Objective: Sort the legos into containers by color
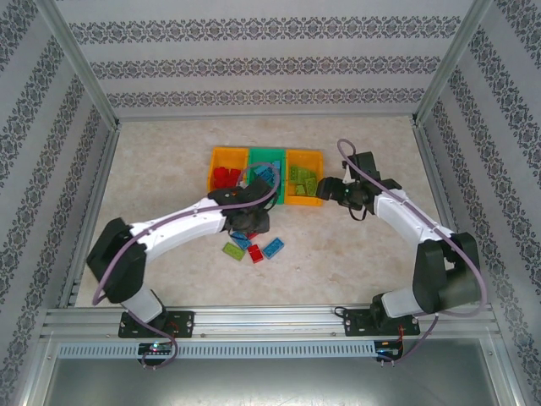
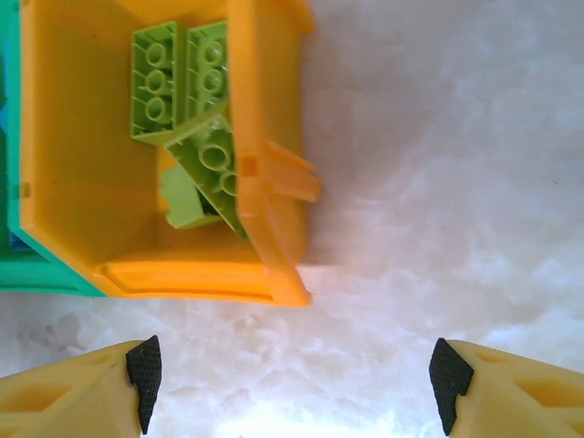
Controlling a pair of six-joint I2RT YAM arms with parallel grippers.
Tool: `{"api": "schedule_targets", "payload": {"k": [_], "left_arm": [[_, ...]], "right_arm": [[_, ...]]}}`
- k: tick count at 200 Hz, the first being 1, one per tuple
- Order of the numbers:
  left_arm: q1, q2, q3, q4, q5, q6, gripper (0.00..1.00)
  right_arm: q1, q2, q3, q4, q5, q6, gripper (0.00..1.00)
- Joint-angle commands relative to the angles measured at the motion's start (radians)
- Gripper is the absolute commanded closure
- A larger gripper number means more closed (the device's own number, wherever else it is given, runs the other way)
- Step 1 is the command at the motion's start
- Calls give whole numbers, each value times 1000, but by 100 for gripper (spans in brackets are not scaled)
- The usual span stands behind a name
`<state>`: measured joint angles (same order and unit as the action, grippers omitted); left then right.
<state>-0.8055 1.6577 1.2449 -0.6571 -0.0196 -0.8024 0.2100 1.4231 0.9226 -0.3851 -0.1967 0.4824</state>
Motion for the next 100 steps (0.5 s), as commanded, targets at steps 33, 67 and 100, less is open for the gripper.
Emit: {"api": "schedule_targets", "payload": {"k": [33,67,100], "left_arm": [[-12,300,427,26,115,254,70],[21,487,664,-35,164,283,69],[71,614,812,-62,187,253,67]], "right_arm": [[-4,-97,-131,-6,5,2,19],[0,-166,-200,-12,16,10,19],[11,-243,-270,-2,12,23,18]]}}
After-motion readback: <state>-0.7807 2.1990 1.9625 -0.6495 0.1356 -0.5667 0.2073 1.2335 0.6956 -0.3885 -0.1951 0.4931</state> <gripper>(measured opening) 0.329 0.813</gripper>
